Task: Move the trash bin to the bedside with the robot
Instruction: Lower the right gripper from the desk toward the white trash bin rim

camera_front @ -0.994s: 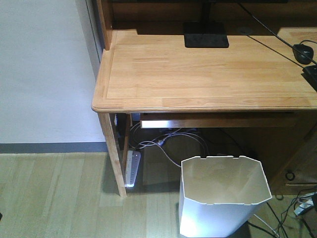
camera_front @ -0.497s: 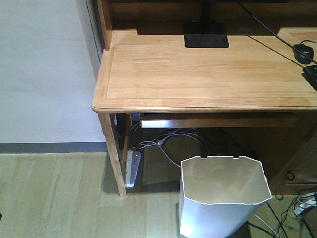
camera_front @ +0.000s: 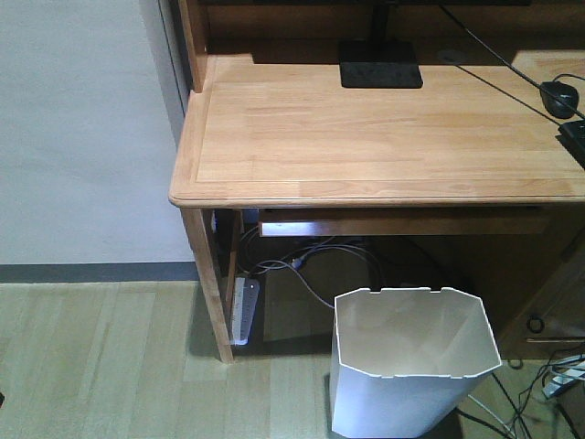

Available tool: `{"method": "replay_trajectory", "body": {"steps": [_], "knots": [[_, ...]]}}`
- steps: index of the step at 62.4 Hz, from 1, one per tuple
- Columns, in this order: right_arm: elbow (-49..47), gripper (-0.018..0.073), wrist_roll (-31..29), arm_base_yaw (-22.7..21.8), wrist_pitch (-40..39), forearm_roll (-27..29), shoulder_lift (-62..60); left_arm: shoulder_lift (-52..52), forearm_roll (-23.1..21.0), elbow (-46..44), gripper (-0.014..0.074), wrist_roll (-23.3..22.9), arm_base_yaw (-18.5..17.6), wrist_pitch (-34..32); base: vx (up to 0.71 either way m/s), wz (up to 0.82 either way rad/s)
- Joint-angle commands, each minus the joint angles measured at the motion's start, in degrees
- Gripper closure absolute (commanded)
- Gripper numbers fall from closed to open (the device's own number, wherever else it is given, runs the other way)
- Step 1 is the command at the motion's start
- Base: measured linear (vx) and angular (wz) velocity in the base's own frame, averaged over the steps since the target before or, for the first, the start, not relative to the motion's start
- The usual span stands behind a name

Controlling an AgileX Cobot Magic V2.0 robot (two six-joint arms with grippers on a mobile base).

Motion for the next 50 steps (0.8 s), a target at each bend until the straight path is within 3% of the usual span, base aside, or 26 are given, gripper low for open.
{"method": "replay_trajectory", "body": {"steps": [1,17,34,41,50], "knots": [[-6.6,0.057,0.1,-0.1,1.8,2.2,6.8,-0.6,-0.2,1.7,0.0602,-0.5,-0.3,-4.2,0.0,0.0],[-10.6,0.057,0.2,-0.1,3.3,2.1,14.6,-0.6,-0.2,1.7,0.0602,-0.5,-0.3,-4.2,0.0,0.0],[-10.4,0.0554,0.1,-0.1,13.6,1.9,17.3,-0.6,-0.2,1.7,0.0602,-0.5,-0.3,-4.2,0.0,0.0],[-10.4,0.0504,0.0,-0.1,14.6,1.4,17.4,-0.6,-0.2,1.7,0.0602,-0.5,-0.3,-4.2,0.0,0.0],[-10.4,0.0363,0.0,-0.1,17.6,0.1,17.4,-0.6,-0.2,1.7,0.0602,-0.5,-0.3,-4.2,0.0,0.0]]}}
